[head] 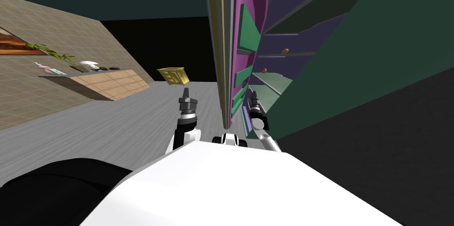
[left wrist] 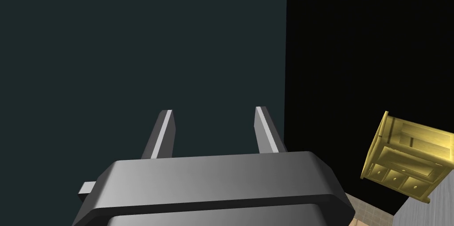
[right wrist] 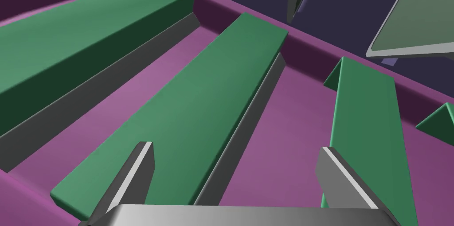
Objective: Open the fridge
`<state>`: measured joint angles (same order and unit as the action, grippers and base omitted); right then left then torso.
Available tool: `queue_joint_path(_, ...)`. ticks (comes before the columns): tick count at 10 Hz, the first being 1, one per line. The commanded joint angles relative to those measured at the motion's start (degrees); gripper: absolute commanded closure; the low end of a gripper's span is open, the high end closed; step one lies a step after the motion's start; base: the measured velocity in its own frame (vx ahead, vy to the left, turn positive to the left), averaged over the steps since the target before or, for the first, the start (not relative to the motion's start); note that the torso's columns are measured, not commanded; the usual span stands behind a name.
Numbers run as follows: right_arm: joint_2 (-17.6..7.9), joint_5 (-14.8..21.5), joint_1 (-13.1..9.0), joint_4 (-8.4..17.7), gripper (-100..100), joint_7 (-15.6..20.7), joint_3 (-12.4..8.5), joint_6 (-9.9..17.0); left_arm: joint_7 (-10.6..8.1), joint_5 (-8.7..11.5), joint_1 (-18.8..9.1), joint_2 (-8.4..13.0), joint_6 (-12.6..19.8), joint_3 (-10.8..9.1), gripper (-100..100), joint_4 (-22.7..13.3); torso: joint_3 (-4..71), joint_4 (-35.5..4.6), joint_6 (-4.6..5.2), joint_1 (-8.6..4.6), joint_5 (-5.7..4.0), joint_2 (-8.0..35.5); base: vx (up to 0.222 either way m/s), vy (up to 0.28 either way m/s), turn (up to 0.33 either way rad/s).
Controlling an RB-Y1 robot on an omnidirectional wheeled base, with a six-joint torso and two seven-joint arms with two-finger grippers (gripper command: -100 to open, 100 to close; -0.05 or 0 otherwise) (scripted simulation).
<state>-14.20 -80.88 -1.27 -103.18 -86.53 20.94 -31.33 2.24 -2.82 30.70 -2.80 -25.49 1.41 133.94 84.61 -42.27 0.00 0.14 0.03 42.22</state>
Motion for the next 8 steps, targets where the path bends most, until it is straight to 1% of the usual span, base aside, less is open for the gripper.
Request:
queue_joint_path(1, 0.04, -4.85, -4.10, 1.22, -100, 4.30, -2.51, -0.88, 0.00, 0.00, 0.00, 0.00, 0.00, 0.00, 0, 0.00, -0.01, 0.00, 0.00, -0.09, -0.01, 0.03, 0.029, 0.077, 0.030)
queue_joint_path(2, 0.04, -5.79, -4.60, 1.22, -100, 4.30, -2.51, -0.88, 0.00, 0.00, 0.00, 0.00, 0.00, 0.00, 0, 0.00, -0.03, -0.01, 0.00, -0.16, -0.04, 0.05, 0.023, 0.057, 0.018)
queue_joint_path(3, -0.20, -7.72, -6.83, 1.43, -100, 6.41, -4.10, -1.41, 0.00, 0.00, 0.00, 0.00, 0.00, 0.00, 0, 0.00, -0.06, -0.02, 0.01, -0.23, -0.06, 0.11, 0.023, 0.066, 0.040)
queue_joint_path(5, -0.20, -8.91, -6.83, 1.43, -100, 6.82, -4.10, -1.41, 0.00, 0.00, 0.00, 0.00, 0.00, 0.00, 0, 0.00, -0.06, -0.02, 0.02, -0.18, -0.04, 0.10, 0.016, 0.040, 0.007)
queue_joint_path(6, -0.44, -10.93, -9.14, 1.66, -100, 8.83, -5.75, -1.95, 0.00, 0.00, 0.00, 0.01, 0.00, -0.01, 0, 0.00, -0.07, -0.03, 0.01, -0.26, -0.06, 0.12, 0.016, 0.044, 0.038)
queue_joint_path(7, -0.44, -12.15, -9.14, 1.66, -100, 9.44, -5.75, -1.95, 0.00, 0.00, 0.00, 0.01, 0.00, -0.01, 0, 0.00, -0.04, -0.03, -0.01, -0.14, -0.04, 0.07, 0.018, 0.049, 0.018)
queue_joint_path(8, -0.69, -14.37, -11.50, 1.91, -100, 12.06, -7.45, -2.50, 0.00, 0.00, 0.00, 0.00, 0.00, -0.01, 0, 0.00, -0.03, -0.01, 0.01, -0.11, -0.02, 0.06, 0.021, 0.078, 0.032)
